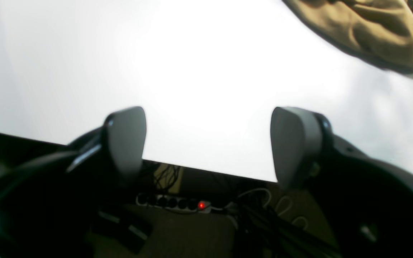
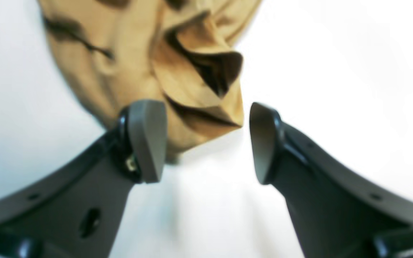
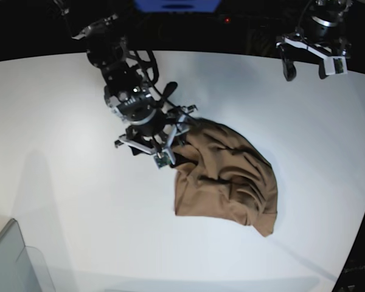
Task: Layout the t-shirt on the table in an organized manner, then fold the t-shirt properly
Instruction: 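Reach both grippers to the crumpled brown t-shirt and grasp its edges, then lift the t-shirt with both grippers and stretch it apart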
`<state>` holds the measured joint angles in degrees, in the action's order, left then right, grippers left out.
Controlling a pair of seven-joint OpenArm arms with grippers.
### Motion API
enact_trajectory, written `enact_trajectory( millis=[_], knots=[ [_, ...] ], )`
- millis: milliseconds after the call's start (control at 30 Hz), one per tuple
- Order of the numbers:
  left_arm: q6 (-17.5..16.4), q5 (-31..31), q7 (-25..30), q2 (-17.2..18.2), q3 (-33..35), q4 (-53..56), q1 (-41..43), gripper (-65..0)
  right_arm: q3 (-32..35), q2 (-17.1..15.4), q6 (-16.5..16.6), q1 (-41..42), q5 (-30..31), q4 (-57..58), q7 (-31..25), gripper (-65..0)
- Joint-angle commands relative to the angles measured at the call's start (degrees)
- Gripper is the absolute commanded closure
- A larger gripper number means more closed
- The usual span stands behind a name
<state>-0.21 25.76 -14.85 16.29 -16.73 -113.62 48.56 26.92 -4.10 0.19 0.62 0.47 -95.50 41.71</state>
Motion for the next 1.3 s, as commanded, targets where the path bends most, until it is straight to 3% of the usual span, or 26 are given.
enact_trajectory(
  millis=[0, 133, 300, 367, 467, 567, 667, 833, 933, 1100, 1267],
  knots=[
    [-0.01, 0.04, 1.18, 0.54, -0.37, -0.79, 0.54, -52.3, -0.06, 0.36, -0.05, 1.62, -0.07, 0.34, -2.29, -37.3],
    [-0.01, 0.04, 1.18, 0.54, -0.37, -0.71, -0.60, -52.3, -0.06, 0.45, -0.05, 3.55, -0.07, 5.17, -5.98, -37.3],
    [-0.01, -0.04, 1.18, 0.80, -0.37, -0.35, -1.21, -52.3, -0.15, 1.33, -0.14, 6.45, 0.10, 12.38, -6.42, -35.2],
    [-0.01, -0.22, 1.18, 0.80, -0.37, -0.27, -1.21, -52.3, -0.85, 1.42, -0.05, 6.72, 0.10, 12.91, -6.42, -24.6],
    [-0.01, -0.31, 1.18, 0.89, -0.37, -0.27, -2.36, -52.3, -4.28, 1.68, -0.05, 5.66, 0.10, 8.16, -5.98, 0.0],
    [-0.01, -0.22, 1.18, 0.80, -0.37, -0.27, -2.71, -52.3, -7.18, 2.56, -0.05, 2.67, 0.01, -0.45, -5.98, -2.1],
    [-0.01, -0.13, 1.36, 0.80, -0.37, -0.44, -3.06, -52.3, -12.46, 3.61, -0.05, -0.14, 0.37, -10.03, -6.42, 0.0],
    [-0.01, -0.13, 1.27, 0.54, -0.46, -0.44, -8.34, -52.3, -34.52, 12.32, -0.14, -1.81, 7.66, -15.75, -6.15, 0.0],
    [0.43, -0.04, 1.27, 0.36, -0.46, -0.27, -13.52, -52.3, -44.54, 13.10, -0.05, -3.22, 14.87, -14.17, -4.66, 0.0],
    [0.43, -0.13, 1.01, -2.36, 0.16, 2.19, -25.92, -52.3, -45.69, 12.41, -0.05, -6.56, 19.00, -9.51, -3.87, 0.0],
    [0.16, -0.48, -11.04, -3.68, 5.08, 9.14, -38.05, -52.3, -46.04, 11.61, 0.03, -8.32, 18.91, -9.16, -3.96, 0.0]
  ],
)
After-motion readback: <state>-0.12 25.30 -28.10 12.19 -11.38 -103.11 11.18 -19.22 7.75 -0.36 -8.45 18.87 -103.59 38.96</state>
